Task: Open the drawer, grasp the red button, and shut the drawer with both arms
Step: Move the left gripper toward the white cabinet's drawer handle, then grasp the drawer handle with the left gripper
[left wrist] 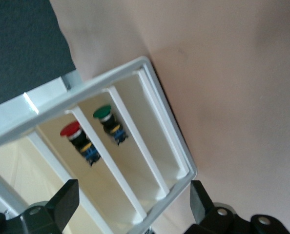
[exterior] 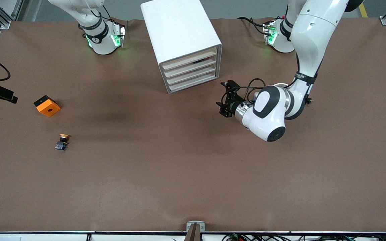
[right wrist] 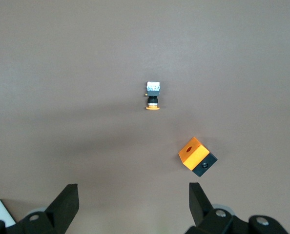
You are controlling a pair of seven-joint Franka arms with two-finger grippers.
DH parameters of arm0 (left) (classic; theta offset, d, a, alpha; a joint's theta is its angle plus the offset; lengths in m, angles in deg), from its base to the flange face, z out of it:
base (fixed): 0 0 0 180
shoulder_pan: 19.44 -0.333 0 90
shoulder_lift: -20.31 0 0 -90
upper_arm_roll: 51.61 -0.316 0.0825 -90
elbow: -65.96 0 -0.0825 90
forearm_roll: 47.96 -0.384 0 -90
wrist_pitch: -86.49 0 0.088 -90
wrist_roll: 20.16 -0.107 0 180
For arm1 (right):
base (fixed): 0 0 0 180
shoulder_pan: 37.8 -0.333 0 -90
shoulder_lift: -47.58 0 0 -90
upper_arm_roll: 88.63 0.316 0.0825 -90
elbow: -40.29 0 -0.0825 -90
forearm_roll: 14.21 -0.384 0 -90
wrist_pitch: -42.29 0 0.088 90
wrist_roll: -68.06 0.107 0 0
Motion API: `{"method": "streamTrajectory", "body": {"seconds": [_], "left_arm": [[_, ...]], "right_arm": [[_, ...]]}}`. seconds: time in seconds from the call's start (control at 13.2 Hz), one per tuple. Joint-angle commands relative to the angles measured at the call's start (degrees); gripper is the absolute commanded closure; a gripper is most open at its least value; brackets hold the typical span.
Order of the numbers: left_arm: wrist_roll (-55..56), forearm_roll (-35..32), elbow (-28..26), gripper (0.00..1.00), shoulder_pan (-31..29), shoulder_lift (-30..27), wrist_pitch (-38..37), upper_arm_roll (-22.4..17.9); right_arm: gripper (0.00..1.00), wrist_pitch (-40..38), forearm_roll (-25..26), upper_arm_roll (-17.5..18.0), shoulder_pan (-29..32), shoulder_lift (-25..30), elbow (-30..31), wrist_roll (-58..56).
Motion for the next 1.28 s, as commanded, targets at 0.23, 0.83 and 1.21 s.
{"method": "streamTrajectory", "body": {"seconds": [0.23, 0.83, 1.21], "left_arm": [[2.3, 10.7, 1.9, 0.0, 2.7, 5.2, -0.9, 0.3], [7.3, 17.0, 1.9, 0.0, 9.1, 10.6, -0.8, 0.3], [9.0, 20.3, 1.9, 0.0, 11.2, 10.9, -1.6, 0.4]], "right_arm": [[0.0, 1.8, 0.3, 0.7, 1.8, -1.7, -1.7, -0.6], [0.0, 1.9, 0.4, 0.6, 1.9, -2.4, -1.5, -0.4], [0.0, 2.4, -0.3, 0.6, 2.6, -2.6, -1.5, -0.5]]}}
